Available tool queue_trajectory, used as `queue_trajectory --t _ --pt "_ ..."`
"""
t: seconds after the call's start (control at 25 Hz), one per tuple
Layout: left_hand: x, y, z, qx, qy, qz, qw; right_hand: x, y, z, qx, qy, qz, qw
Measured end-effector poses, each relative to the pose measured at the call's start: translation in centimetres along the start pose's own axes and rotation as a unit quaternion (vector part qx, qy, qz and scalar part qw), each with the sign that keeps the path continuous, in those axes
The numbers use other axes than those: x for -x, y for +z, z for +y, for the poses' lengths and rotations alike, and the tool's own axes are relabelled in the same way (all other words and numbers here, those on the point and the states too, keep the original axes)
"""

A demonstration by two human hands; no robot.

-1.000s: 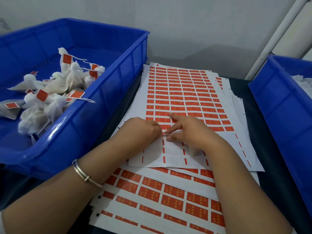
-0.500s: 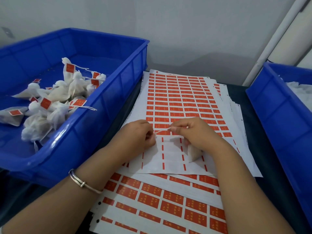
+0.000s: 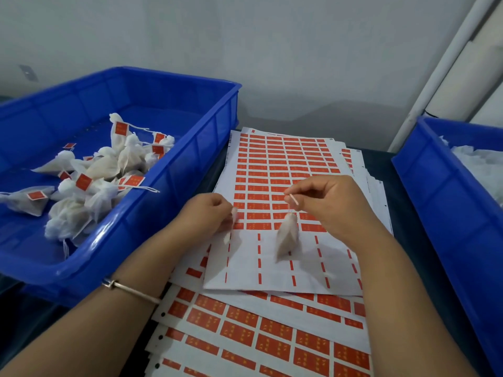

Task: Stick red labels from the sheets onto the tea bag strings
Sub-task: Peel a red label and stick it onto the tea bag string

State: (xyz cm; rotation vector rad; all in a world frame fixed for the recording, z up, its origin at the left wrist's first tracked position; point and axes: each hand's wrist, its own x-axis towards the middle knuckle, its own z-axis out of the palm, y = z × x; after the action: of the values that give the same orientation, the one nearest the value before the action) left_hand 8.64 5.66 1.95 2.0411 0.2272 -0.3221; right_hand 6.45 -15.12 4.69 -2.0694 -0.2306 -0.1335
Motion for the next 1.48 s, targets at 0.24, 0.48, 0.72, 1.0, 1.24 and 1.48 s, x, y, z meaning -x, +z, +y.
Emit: queue_trajectory --t 0.24,0.48,0.72,1.0,1.24,1.48 --pt "1.9 2.2 3.0 0.126 0.112 0.091 0.982 0.4 0.0 -2.0 -0.006 -0.039 -0.018 0.999" --pt "2.5 5.2 2.2 0.224 0.051 0.08 0.97 0.9 -0.1 -2.5 -0.005 -0.046 -0.039 0.998" --pt "3.0 6.1 1.4 0.232 0.034 0.012 0.972 0.4 0.3 -1.7 0.033 -0.052 0.003 0.998" --pt "2.9 6.0 1.0 0.247 0.02 -0.003 0.969 0.0 0.5 -0.8 0.016 -0.033 0.022 0.999" --pt "2.9 6.0 1.0 0.258 0.053 0.008 0.965 -0.3 0.4 -0.4 0.006 -0.017 0.023 1.0" --pt "3.0 5.6 1.3 0.206 0.113 0.058 0.97 -0.2 0.4 -0.6 -0.004 -0.007 0.03 1.0"
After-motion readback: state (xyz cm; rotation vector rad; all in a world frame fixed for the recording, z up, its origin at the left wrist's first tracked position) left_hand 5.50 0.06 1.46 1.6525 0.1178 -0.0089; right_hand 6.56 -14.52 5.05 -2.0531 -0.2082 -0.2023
